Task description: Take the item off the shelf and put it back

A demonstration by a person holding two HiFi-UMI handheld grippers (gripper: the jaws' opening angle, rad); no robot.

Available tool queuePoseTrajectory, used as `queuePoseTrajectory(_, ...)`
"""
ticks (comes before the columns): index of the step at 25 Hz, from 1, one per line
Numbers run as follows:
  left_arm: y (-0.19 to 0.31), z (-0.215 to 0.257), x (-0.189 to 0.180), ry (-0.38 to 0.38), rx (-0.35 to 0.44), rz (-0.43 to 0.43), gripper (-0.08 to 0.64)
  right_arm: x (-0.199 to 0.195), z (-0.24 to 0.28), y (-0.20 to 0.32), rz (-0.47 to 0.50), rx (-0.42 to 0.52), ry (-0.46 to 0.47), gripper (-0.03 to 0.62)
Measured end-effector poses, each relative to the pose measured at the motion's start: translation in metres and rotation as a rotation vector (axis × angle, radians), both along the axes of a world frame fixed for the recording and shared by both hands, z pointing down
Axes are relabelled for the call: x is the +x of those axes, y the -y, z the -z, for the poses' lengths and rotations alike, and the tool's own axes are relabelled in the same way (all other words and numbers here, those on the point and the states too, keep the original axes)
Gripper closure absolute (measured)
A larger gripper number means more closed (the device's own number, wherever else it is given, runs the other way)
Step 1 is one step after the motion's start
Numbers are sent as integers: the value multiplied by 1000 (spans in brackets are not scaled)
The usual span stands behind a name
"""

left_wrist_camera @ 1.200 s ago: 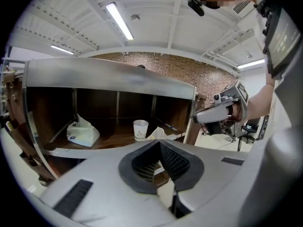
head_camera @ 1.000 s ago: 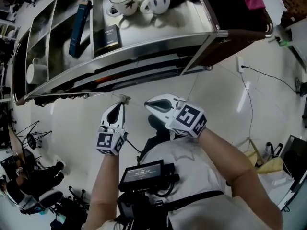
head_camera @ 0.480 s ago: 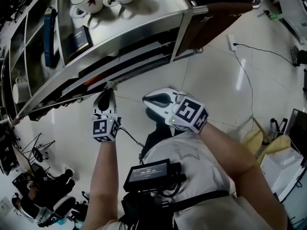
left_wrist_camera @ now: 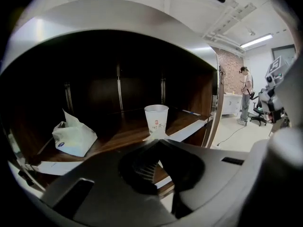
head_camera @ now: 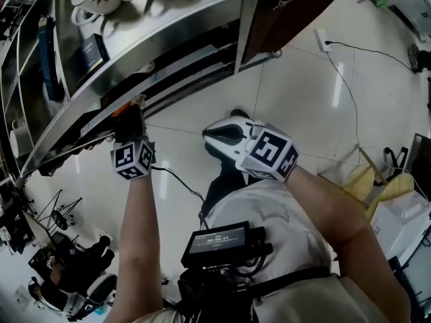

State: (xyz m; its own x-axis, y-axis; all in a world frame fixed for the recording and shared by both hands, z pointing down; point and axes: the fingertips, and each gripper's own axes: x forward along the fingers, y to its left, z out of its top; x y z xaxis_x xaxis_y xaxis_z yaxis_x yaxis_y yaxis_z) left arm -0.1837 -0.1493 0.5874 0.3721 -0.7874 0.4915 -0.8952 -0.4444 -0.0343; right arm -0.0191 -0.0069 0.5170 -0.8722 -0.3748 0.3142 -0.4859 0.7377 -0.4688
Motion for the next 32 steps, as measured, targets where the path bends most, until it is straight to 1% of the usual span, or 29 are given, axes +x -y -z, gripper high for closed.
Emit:
queuePoseTrajectory(3, 18, -5, -5, 20, -4, 11, 551, -1, -5, 0, 1, -13, 4, 586)
queuePoseTrajectory(10, 59, -20, -12, 96, -15, 26, 551, 5, -17, 1, 4, -44, 1, 586)
queuePoseTrajectory(14, 79, -20, -19, 114, -14, 59, 552, 7, -20, -2, 9, -54, -2, 586)
queuePoseTrajectory(17, 90, -21, -26, 129, -30, 91, 552, 10, -21, -3, 1, -59, -2, 586)
queuePoseTrajectory(22, 97, -30, -33, 139, -74, 132, 552, 16, -24, -5, -7, -66, -6, 586)
queuePoseTrajectory(25, 96, -36, -38, 117, -108, 174, 552, 18, -26, -6, -15, -68, -7, 586)
queuePoseTrajectory(27, 97, -36, -40, 106, -114, 197, 551, 18, -26, -7, -15, -70, -5, 586)
queuePoseTrajectory(29, 97, -36, -40, 102, -115, 201, 549, 19, -25, -7, -16, -72, -3, 586)
queuePoseTrajectory(32, 96, -35, -38, 83, -116, 196, 474, 19, -24, -6, -19, -72, 3, 586)
